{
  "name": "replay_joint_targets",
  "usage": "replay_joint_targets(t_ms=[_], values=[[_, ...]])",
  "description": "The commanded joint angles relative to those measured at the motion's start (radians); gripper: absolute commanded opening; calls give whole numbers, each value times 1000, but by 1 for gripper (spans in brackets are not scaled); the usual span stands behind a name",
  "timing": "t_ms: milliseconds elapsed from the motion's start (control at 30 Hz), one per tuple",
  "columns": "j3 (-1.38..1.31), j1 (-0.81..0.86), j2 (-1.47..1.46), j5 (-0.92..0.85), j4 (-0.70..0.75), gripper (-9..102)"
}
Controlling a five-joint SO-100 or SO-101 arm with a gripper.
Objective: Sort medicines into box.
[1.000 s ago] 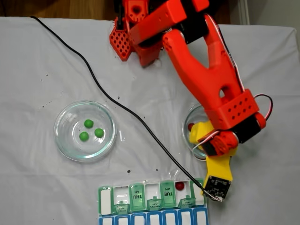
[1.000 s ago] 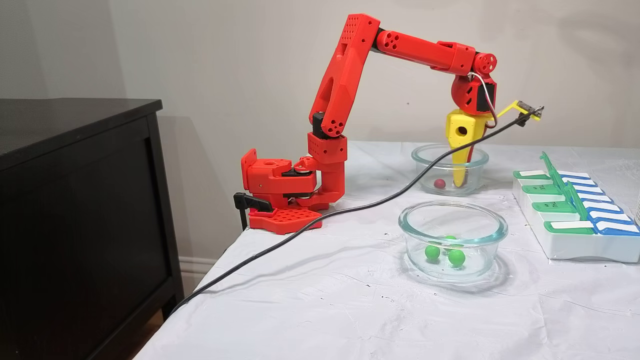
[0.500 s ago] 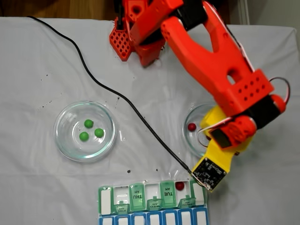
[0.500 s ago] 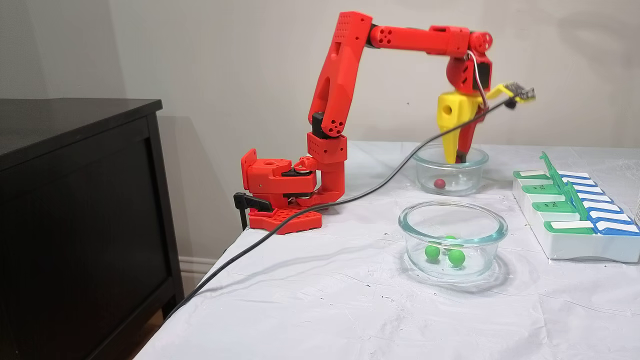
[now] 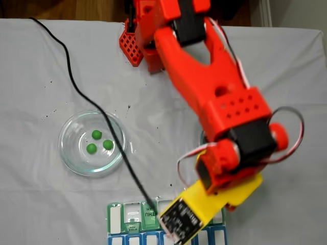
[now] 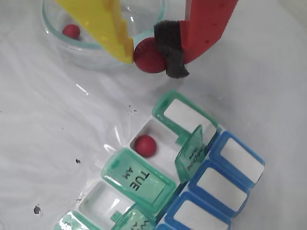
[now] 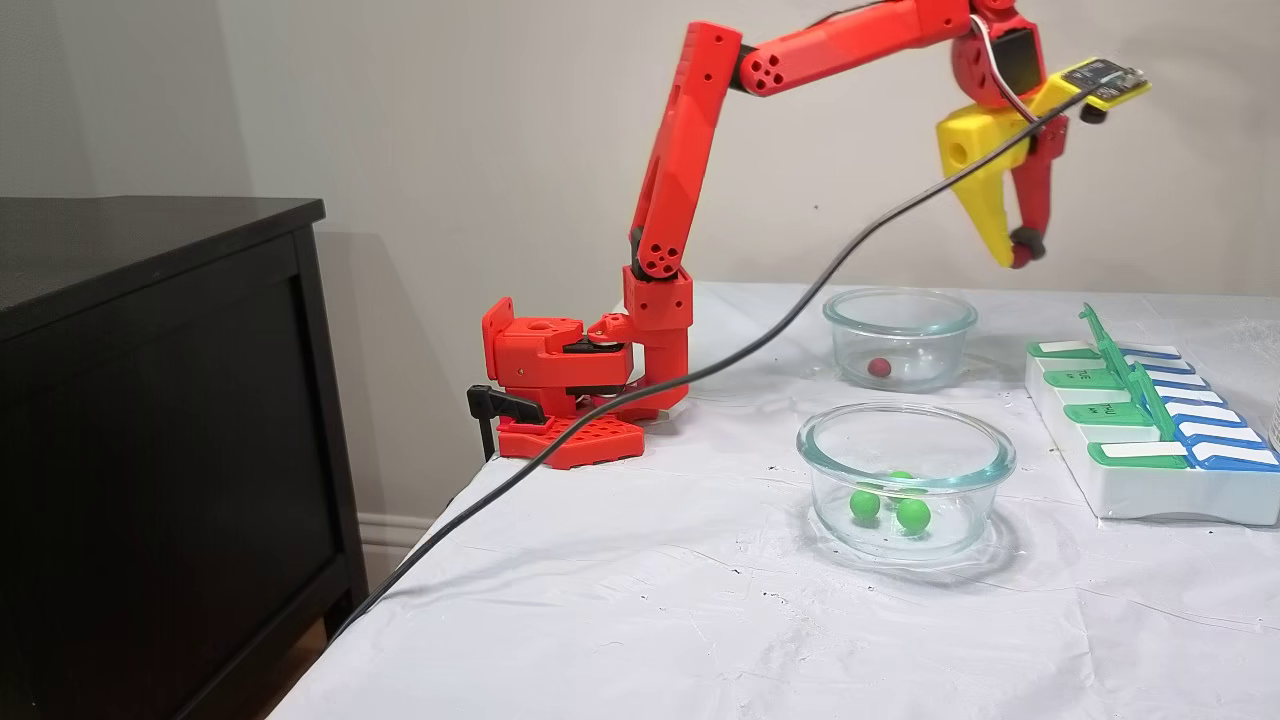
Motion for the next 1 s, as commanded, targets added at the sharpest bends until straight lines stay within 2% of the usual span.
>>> replay_joint_targets(t_ms=[0,267,500,700,967], values=[[-146,89,2,-52,-23,0],[-146,193,-31,-166,-58,0],[-29,153,18,-247,-55,0],[-48,150,80,-195,-26,0],[-15,152,92,-275,-23,0]])
